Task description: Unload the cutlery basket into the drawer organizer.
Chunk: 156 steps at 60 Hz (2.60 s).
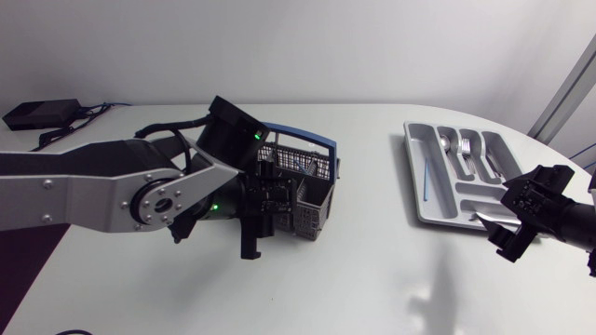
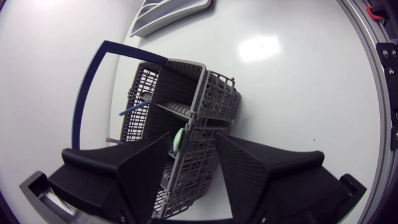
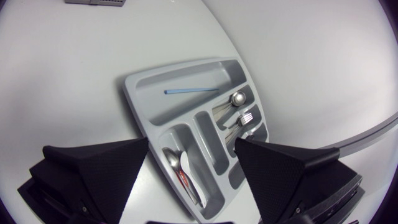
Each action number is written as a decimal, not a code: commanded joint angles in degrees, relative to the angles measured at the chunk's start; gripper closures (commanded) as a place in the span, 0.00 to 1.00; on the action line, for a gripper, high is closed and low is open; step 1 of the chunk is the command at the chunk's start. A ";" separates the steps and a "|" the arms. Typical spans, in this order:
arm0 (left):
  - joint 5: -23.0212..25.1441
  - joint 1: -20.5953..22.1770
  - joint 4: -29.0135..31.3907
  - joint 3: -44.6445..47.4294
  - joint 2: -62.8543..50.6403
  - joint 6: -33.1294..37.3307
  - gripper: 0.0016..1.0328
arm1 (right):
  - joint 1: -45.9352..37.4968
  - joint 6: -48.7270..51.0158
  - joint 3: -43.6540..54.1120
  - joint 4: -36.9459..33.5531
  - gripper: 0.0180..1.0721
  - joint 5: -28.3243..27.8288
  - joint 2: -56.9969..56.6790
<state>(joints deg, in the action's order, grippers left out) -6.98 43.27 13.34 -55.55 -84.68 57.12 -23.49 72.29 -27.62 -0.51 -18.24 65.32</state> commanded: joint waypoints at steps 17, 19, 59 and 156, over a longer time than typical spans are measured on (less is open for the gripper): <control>-1.19 -1.69 -0.34 -3.60 -3.65 3.70 0.63 | 6.08 -4.18 4.76 -3.62 0.05 -0.31 -7.14; -1.19 -1.78 -0.42 -3.69 -3.91 3.96 0.63 | 6.79 -4.44 4.94 -4.23 0.05 -0.22 -7.84; -1.37 -3.98 -1.39 -6.77 -8.22 6.86 0.80 | 21.82 -12.17 8.81 -7.75 0.05 6.11 -15.13; 14.81 0.50 33.41 -29.97 -4.70 -46.49 0.97 | 57.59 -50.58 -11.14 -17.77 0.10 10.51 -11.79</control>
<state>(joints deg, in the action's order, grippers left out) 6.13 44.69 45.87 -82.67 -87.33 15.94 32.01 24.82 -37.28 -19.81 -8.99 51.66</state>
